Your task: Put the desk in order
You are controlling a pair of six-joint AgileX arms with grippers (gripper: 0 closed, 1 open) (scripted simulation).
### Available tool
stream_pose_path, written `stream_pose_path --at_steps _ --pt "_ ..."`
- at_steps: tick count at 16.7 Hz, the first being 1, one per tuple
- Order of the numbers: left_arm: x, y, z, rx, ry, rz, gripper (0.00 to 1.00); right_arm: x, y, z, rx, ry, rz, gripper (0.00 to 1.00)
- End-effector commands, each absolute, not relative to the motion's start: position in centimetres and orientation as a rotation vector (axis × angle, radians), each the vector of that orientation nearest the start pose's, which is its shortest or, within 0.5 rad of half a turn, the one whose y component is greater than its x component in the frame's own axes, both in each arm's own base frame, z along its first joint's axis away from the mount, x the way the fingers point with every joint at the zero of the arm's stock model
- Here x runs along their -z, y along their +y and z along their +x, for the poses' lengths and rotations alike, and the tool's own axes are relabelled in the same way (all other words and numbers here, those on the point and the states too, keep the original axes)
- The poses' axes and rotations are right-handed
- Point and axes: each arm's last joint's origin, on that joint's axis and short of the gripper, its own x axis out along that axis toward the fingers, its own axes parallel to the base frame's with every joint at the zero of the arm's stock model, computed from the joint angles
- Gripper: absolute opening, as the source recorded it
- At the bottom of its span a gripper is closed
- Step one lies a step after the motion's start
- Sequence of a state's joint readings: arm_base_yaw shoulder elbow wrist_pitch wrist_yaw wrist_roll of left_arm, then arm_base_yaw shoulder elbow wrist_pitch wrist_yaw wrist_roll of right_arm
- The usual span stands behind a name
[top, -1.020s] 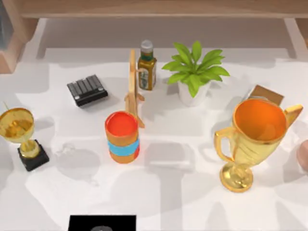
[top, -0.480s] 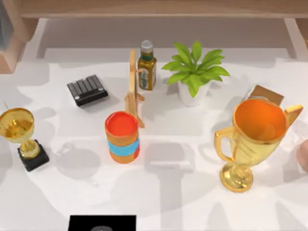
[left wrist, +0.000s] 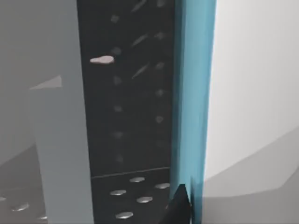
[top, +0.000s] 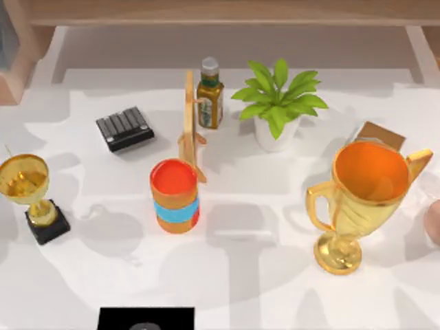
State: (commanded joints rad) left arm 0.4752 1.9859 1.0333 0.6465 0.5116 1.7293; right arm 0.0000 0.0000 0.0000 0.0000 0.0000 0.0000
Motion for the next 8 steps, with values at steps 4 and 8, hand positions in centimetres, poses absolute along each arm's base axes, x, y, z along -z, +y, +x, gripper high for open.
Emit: stream_pose_path --at_steps 4,8 --pt "-14.75 17.86 37.32 0.234 0.176 1.562 0.90 -16.00 -0.12 10.57 0.000 0.000 0.000 1.00" --pt "-14.75 17.86 37.32 0.234 0.176 1.562 1.00 -16.00 -0.12 10.57 0.000 0.000 0.000 1.00"
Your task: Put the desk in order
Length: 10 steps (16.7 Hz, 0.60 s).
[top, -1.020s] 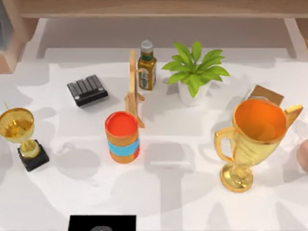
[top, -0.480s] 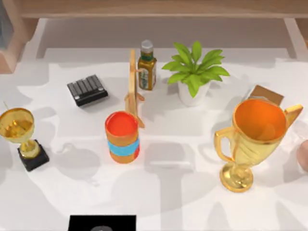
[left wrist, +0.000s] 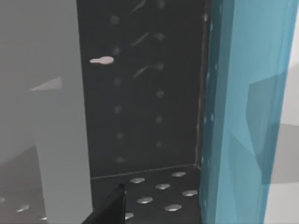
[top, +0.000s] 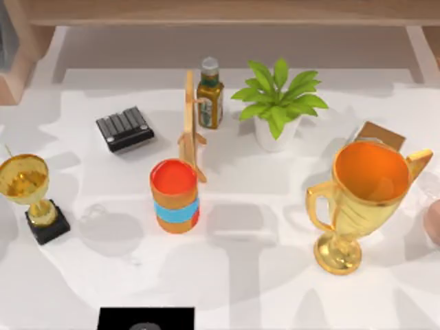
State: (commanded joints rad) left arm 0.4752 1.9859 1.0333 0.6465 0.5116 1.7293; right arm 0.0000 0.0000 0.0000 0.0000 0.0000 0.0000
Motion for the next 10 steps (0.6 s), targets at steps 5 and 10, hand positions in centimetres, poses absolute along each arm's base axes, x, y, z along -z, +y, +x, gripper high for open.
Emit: stream_pose_path --at_steps 5,10 --pt "-14.7 17.9 37.3 0.234 0.176 1.562 1.00 -16.0 -0.1 10.6 0.000 0.000 0.000 1.00" --pt "-15.5 18.2 36.0 0.212 0.167 1.574 1.00 -16.0 -0.1 10.6 0.000 0.000 0.000 1.00"
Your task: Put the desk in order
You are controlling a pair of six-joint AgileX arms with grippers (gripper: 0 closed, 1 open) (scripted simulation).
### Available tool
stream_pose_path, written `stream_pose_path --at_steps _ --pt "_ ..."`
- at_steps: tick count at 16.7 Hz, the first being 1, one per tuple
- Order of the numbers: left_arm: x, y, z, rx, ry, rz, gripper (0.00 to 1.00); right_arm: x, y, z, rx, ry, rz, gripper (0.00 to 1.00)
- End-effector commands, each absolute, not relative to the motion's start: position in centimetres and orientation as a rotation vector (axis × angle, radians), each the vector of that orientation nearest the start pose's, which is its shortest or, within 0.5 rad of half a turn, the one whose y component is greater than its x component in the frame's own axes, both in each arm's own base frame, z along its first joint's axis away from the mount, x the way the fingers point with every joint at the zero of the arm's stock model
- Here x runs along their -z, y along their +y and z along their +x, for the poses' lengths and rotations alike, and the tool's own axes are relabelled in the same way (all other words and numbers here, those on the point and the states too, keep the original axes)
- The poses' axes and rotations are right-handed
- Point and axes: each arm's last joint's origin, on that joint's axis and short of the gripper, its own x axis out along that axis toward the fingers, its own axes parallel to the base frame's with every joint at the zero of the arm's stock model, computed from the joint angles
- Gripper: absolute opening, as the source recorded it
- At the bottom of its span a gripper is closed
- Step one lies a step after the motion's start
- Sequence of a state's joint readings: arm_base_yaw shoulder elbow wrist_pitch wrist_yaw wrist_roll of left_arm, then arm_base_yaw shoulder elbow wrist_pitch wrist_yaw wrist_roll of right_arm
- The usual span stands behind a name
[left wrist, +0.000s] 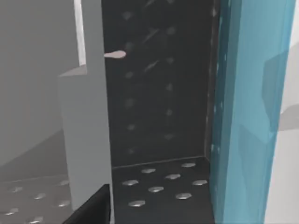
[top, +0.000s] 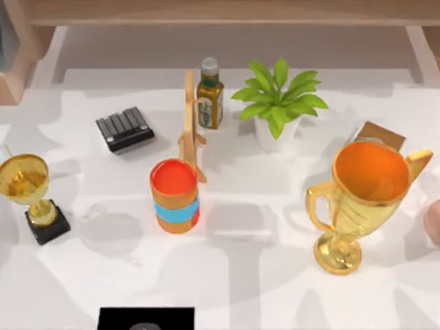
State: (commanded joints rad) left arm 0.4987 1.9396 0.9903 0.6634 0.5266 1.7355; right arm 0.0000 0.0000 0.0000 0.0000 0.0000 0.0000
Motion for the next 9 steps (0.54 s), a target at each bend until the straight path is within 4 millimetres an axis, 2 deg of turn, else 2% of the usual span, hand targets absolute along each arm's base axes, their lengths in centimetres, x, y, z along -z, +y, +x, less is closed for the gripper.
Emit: stream_pose_path --at_steps 5,7,9 --pt "-15.6 18.2 33.7 0.210 0.162 1.579 1.00 -16.0 -0.1 10.6 0.000 0.000 0.000 1.00" --pt "-15.1 18.1 32.6 0.225 0.172 1.568 1.00 -16.0 -0.1 10.6 0.000 0.000 0.000 1.00" --pt "-14.8 18.1 32.3 0.232 0.178 1.562 1.00 -16.0 -0.1 10.6 0.000 0.000 0.000 1.00"
